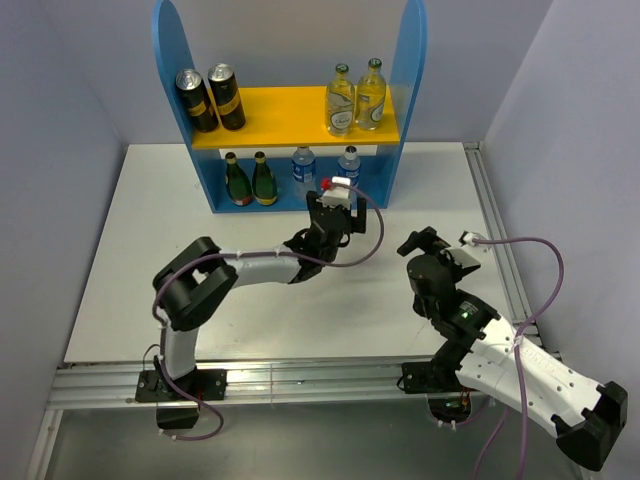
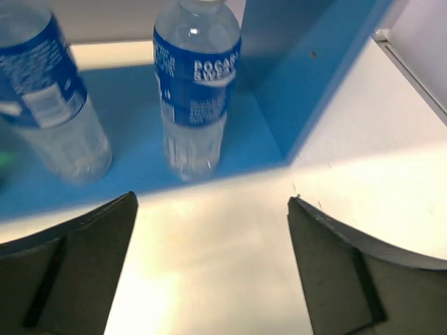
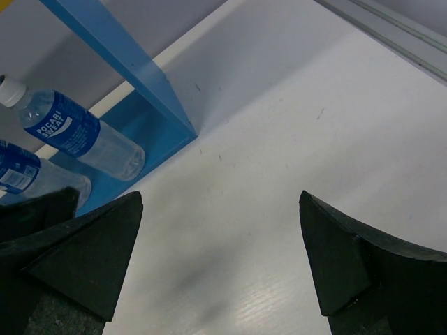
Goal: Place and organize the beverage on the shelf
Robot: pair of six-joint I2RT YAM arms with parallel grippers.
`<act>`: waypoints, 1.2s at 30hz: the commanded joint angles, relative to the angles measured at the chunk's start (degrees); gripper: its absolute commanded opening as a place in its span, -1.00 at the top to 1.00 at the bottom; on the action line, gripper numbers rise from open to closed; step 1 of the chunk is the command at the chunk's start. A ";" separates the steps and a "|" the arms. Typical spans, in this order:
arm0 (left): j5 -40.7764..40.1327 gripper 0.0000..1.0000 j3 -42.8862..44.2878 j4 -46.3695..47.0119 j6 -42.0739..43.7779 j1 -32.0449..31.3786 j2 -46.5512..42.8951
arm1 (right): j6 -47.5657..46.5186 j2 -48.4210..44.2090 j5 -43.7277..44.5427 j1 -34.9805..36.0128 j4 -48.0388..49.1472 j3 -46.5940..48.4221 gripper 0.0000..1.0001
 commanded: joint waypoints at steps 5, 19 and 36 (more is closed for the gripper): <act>-12.87 -0.84 -6.13 -31.18 -11.22 -7.64 -20.97 | 0.44 -1.44 0.36 -0.36 1.08 0.87 -1.00; -18.95 -0.99 9.26 -83.17 -24.33 -12.75 -55.08 | 0.79 1.10 0.35 -0.36 0.73 2.01 -1.00; -27.03 -0.99 13.12 -85.45 -20.11 -12.75 -60.90 | -0.18 3.21 0.09 -0.36 1.96 2.01 -1.00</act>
